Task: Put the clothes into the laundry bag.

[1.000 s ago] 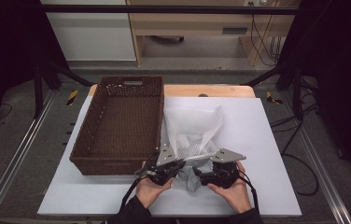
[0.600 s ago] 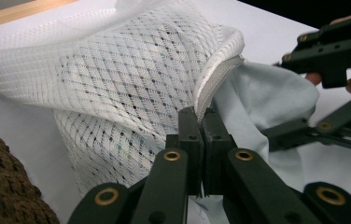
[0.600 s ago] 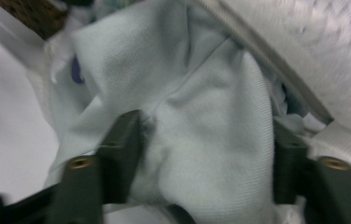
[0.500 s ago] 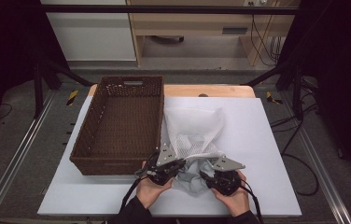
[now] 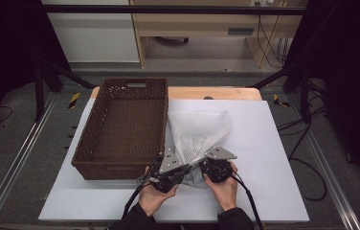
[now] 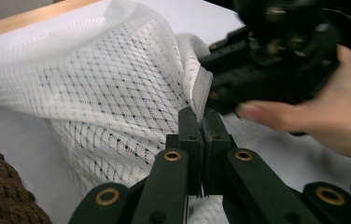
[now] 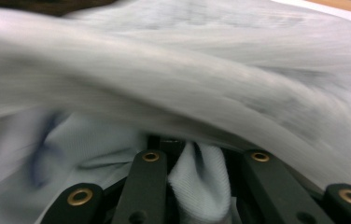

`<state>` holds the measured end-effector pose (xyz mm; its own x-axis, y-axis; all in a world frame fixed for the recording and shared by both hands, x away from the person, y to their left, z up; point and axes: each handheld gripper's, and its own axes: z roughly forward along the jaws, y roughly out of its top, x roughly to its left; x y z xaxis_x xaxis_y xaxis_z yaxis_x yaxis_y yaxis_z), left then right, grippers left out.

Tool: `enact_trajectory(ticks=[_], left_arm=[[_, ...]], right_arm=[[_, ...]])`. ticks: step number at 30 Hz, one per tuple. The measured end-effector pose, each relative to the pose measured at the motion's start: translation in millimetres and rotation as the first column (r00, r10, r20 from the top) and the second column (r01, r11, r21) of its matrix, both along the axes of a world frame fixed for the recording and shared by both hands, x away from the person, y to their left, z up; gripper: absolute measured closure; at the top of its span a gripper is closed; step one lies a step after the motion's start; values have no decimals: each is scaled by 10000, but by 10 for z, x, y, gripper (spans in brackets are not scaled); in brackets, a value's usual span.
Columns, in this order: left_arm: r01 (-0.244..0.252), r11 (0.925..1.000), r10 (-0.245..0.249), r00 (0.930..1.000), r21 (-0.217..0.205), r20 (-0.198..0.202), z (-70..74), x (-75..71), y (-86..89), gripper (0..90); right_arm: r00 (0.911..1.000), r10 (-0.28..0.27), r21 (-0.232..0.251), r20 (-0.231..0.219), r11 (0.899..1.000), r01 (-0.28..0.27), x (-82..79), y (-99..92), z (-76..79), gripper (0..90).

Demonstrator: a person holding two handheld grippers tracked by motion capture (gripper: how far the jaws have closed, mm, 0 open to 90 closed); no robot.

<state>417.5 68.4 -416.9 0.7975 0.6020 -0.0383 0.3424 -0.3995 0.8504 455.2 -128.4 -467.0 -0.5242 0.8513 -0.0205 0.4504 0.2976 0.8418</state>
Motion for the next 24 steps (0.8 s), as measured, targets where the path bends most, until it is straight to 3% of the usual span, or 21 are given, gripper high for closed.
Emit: enact_trajectory(ticks=[3,6,10,13,16,20,24], left_arm=[[3,9999,-2,9999,103,-119,-42,5,2,885],[4,9996,2,9998,270,-218,-101,26,-21,884],[-72,9993,87,9990,364,-430,-186,73,-42,884],[-80,9991,98,9990,414,-425,-208,85,-59,884],[-116,9990,130,9994,440,-324,-211,84,-80,884],[-171,9990,182,9995,402,-269,-212,86,-86,884],[-203,9992,212,9994,337,-285,-208,90,-75,884]], right_arm=[[9944,-997,-297,360,9945,1008,91,-32,-75,776],[9925,-1161,-293,391,9927,1173,98,-45,-87,744],[9962,-722,-239,491,9970,735,4,-114,-2,595],[9999,-116,259,51,9996,115,-116,-250,78,386],[9986,491,226,-190,9986,-486,-217,-278,98,222],[9944,862,-618,-615,9940,-900,-320,-262,19,171],[9938,664,-666,-886,9951,-724,-310,-250,-90,192]])
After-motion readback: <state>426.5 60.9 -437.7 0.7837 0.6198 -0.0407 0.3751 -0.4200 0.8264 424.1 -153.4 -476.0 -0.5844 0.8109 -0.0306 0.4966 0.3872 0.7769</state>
